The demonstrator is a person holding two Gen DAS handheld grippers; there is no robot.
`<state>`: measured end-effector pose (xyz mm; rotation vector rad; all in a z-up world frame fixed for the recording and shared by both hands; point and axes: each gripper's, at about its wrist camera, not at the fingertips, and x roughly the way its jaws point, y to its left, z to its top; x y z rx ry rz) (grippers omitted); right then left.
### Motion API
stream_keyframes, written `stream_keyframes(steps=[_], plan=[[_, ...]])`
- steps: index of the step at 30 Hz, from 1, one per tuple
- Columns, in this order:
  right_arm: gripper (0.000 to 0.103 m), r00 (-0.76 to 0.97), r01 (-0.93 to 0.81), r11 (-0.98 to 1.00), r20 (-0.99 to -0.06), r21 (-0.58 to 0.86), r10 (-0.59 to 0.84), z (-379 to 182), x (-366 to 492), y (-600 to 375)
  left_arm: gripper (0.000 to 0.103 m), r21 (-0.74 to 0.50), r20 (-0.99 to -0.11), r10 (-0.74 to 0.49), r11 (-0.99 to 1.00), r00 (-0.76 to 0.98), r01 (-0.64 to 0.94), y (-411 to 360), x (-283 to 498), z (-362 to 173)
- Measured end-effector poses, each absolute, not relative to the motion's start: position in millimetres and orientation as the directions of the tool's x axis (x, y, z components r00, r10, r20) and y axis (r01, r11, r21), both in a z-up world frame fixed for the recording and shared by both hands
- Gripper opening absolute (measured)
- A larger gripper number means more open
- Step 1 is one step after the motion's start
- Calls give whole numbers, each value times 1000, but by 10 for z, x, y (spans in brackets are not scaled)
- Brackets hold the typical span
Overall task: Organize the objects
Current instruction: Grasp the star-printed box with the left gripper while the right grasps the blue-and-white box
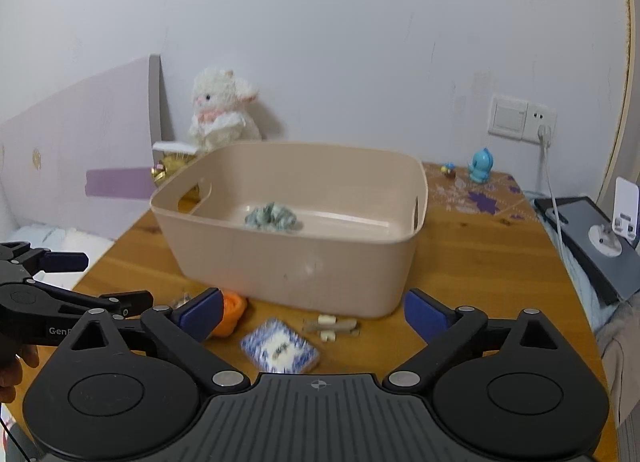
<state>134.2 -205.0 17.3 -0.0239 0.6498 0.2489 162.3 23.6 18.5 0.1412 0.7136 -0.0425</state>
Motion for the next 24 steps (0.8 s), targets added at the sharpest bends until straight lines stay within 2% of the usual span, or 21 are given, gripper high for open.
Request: stream_keyframes(steps=[15,24], plan=[[103,641,-238,971,-746,31,181,-527,1436,-1853,93,94,-753,-18,986,657,135,302,1748,-371],[103,601,-227,974,-783,25,160,-825,1699,-1777,93,50,-768,-61,987,637,154,366,2006,-551]])
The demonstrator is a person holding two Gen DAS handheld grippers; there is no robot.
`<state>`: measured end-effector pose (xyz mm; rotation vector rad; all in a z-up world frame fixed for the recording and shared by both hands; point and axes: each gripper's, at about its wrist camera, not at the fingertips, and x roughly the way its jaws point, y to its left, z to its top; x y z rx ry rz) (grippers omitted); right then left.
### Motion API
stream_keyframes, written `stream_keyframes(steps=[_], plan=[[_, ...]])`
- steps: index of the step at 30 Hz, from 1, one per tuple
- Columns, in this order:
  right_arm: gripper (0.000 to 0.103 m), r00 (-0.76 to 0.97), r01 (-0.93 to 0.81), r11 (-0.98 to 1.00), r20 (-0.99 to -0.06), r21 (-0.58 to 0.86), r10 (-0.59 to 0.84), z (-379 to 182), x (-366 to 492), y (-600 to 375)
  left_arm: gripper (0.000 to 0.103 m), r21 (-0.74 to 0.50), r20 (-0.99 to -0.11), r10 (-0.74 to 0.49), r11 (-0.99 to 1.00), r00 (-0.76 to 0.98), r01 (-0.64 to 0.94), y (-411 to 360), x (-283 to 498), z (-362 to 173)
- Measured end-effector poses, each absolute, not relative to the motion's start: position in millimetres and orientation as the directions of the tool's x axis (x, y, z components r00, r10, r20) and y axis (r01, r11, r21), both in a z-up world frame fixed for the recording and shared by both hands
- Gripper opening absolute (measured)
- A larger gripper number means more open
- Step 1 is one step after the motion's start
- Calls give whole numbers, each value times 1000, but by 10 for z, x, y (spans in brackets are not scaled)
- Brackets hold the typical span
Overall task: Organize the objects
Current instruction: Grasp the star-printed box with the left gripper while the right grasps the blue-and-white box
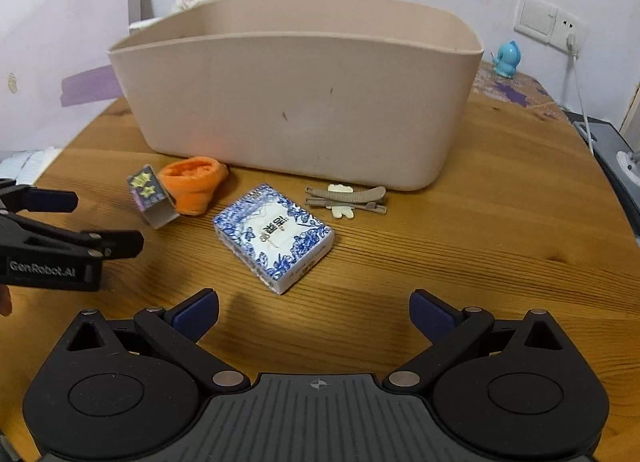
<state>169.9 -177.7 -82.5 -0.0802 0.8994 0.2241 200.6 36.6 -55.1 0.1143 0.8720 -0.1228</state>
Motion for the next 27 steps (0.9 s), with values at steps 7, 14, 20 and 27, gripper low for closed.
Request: stream_keyframes(steps=[7,14,20,27], plan=[[103,622,-248,969,-766,3,161,-933,1880,-1681,93,11,-774,-100,985,625,170,466,2228,-636],[101,638,-279,960,-749,-9,179,-950,1980,-1571,96,13,-756,-124,979,642,204,477,2350,-666],[73,655,-296,955,-730,-14,193,-908,1971,-1508,95,10,-739,-118,983,664,185,505,2362,-677],[43,661,-309,951,-723,-18,201,-875,1957,-1469,63,11,-723,-170,966,670,257,445,2309,-632]])
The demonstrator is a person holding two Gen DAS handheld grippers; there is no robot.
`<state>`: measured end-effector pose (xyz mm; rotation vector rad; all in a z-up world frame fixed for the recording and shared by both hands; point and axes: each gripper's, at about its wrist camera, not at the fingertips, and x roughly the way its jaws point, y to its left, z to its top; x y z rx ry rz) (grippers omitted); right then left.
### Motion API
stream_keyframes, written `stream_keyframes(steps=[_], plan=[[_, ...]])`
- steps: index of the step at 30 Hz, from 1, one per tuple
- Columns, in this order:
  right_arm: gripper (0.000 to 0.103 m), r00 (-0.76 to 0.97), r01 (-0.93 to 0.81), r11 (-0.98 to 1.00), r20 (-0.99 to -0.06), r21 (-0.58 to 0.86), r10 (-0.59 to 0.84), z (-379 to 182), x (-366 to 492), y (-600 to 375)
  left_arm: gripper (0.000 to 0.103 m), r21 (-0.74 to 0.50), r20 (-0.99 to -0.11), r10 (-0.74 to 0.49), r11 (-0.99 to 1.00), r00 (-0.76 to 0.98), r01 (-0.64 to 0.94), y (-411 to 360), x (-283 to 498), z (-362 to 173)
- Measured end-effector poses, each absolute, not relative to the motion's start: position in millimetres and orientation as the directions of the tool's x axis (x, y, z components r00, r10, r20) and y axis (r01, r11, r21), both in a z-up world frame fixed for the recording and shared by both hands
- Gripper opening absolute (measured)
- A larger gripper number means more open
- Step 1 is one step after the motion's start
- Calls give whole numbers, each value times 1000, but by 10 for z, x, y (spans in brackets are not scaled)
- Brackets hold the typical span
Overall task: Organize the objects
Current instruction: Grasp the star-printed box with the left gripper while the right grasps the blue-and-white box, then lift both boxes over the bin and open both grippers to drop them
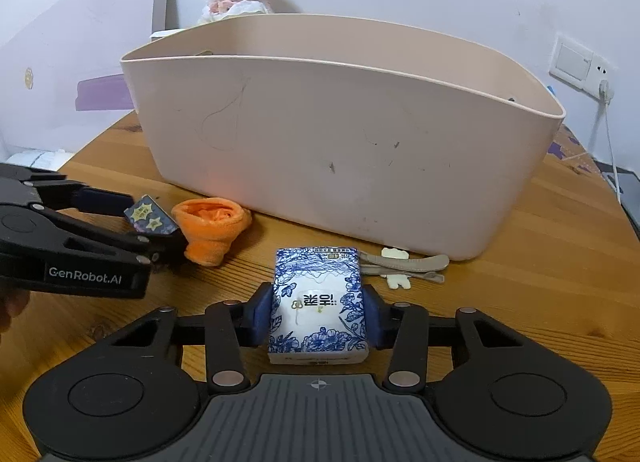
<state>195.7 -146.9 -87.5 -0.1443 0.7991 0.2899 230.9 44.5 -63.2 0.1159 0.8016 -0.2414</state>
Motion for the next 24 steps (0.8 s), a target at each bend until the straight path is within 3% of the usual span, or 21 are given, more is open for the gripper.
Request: stream_keyframes(steps=[1,2,13,24], plan=[[43,660,-308,951,-724,-18,200,-872,1947,-1473,55,11,-722,-177,963,669,268,428,2291,-624],[43,658,-309,951,-726,-17,201,-867,1949,-1478,53,15,-722,-181,961,667,276,411,2272,-617],[43,673,-297,955,-711,-6,204,-671,1644,-1656,52,46,-717,-159,961,679,274,337,2019,-482],[43,746,-276,961,-626,20,227,-223,1155,-1901,52,81,-657,-138,964,741,251,322,1566,-84]])
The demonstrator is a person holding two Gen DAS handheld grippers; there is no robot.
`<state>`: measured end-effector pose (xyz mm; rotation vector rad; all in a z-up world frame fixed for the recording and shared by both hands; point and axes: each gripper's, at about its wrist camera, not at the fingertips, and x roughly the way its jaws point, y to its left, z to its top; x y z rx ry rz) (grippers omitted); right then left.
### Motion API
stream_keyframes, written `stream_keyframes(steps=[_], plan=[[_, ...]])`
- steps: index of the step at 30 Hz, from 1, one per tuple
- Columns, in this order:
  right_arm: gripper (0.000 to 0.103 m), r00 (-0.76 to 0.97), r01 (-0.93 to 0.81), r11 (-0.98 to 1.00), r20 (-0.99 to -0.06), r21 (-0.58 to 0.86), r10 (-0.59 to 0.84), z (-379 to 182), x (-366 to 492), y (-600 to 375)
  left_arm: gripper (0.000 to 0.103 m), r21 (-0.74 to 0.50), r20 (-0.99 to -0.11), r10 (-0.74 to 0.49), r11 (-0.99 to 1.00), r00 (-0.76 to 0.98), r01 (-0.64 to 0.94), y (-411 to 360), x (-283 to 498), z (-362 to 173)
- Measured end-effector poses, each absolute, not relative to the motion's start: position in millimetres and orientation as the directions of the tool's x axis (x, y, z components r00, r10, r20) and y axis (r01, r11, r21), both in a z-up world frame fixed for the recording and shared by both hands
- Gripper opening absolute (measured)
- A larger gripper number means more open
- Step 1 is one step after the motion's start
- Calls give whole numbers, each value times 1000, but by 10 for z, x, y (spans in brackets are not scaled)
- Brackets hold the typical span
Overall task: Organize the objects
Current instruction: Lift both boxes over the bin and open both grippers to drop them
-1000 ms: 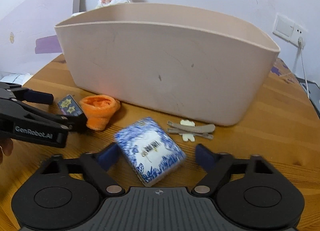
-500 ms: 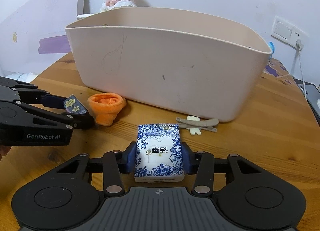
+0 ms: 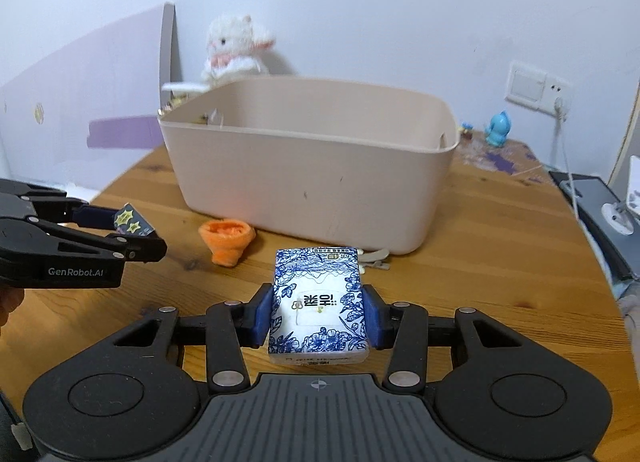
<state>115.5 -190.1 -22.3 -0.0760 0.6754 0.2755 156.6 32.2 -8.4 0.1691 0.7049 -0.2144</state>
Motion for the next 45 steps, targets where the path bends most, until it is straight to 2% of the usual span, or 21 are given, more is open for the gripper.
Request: stream_keyframes(steps=[16,30,37,45], plan=[[43,852,-255,966,-464,36,242,442,851,-2196,52,88,-516,-107,980,850,176,298,1262,571],[43,900,-236,972,-377,5,221,767,1394,-2248,52,115,-455,-107,977,884,177,196,1787,851],[43,906,-223,975,-372,-12,203,809,1919,-2264,52,119,-476,-101,977,873,178,78,2347,803],[43,878,-202,979,-447,-19,173,598,2489,-2126,52,173,-566,-67,965,822,198,-115,2984,474]])
